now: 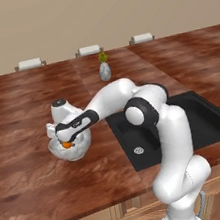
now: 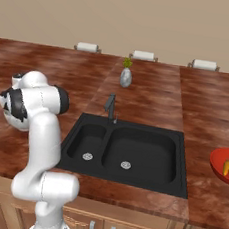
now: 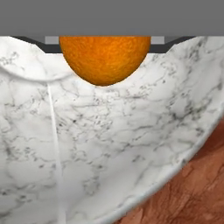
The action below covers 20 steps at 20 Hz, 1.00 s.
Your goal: Pick the carrots from the cabinet and place them in one bowl. Pick the tangerine from the sink and place it in the other bowl.
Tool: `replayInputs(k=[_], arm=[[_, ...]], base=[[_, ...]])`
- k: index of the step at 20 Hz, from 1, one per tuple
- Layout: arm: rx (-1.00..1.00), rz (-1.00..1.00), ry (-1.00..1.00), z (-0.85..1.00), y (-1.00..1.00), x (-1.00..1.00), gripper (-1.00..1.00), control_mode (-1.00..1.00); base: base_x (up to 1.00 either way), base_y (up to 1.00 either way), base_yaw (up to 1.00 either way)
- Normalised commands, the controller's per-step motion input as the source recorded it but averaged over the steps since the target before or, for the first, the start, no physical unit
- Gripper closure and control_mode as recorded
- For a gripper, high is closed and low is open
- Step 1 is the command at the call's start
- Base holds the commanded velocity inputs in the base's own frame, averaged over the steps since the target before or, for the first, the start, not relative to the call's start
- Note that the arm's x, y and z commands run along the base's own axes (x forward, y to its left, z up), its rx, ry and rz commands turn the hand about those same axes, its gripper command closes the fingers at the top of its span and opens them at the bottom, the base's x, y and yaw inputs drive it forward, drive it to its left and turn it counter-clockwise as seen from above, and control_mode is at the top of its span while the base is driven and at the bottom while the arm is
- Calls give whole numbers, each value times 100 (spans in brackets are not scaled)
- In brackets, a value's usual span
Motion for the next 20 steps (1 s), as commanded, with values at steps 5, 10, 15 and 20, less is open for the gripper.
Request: replayInputs(k=[5,10,15,20], arm=[[0,-3,0,-7,0,-3,100,-100],[0,-2,0,0,0,-12,100,-100],[0,-3,0,0,0,-19,-100,-100],[0,-2,0,0,-5,-23,-100,-100]], base=[[0,0,0],[0,0,0],[0,0,0],[0,0,0]])
